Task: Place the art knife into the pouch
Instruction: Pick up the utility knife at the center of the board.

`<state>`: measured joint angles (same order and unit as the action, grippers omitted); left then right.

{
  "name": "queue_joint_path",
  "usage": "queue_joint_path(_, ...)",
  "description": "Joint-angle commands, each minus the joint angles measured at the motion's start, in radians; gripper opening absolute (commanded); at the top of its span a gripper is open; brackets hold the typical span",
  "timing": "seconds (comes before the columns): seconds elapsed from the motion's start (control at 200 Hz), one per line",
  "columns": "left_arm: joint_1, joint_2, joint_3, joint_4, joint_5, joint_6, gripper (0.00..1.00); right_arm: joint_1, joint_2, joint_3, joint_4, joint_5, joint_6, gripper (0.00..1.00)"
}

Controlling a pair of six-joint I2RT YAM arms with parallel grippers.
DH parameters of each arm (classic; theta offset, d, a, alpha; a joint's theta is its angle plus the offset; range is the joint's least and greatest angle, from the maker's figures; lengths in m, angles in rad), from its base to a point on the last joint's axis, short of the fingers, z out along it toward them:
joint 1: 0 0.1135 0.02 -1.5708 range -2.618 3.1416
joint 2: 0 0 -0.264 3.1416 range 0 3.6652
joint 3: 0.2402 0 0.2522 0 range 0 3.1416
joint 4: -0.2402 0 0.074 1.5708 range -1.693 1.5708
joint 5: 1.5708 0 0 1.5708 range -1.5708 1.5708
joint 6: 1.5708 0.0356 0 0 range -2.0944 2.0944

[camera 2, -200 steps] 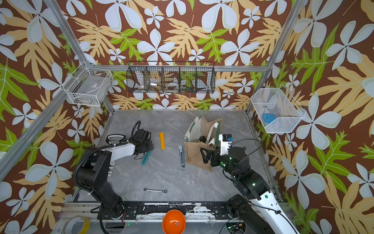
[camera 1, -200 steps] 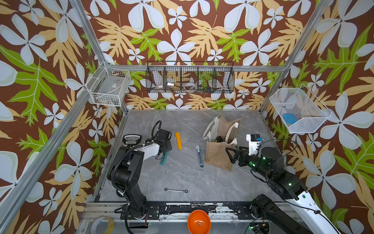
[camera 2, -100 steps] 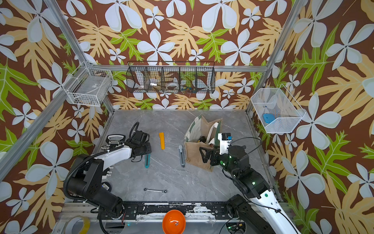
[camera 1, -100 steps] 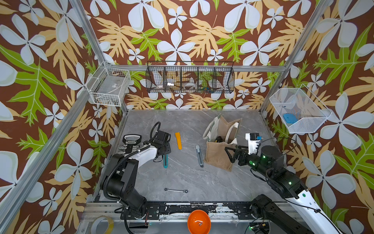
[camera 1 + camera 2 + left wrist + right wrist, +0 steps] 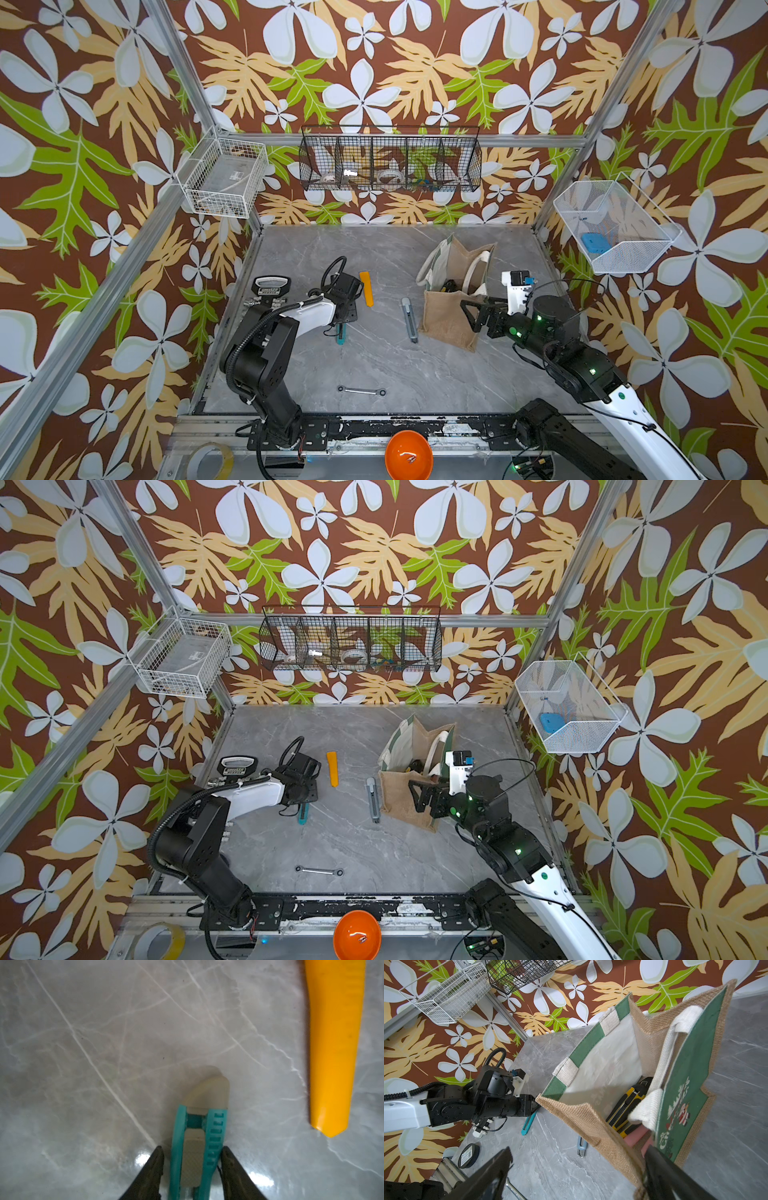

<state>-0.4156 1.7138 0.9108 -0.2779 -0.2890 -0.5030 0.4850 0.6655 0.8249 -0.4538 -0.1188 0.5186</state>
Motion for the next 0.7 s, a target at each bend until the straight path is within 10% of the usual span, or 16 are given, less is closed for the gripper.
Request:
queue_joint_path(0.0, -0.003, 0.032, 0.022, -0.052, -0.070, 0.010, 0.42, 0.000, -0.005, 0.001, -0.006, 0.026, -0.012, 1.00)
queue_joint_path(0.696, -0.011, 0.170, 0.150, -0.086, -0.084, 0.047, 0.50, 0.000, -0.001, -0.004, -0.023, 0.058, -0.032, 1.00)
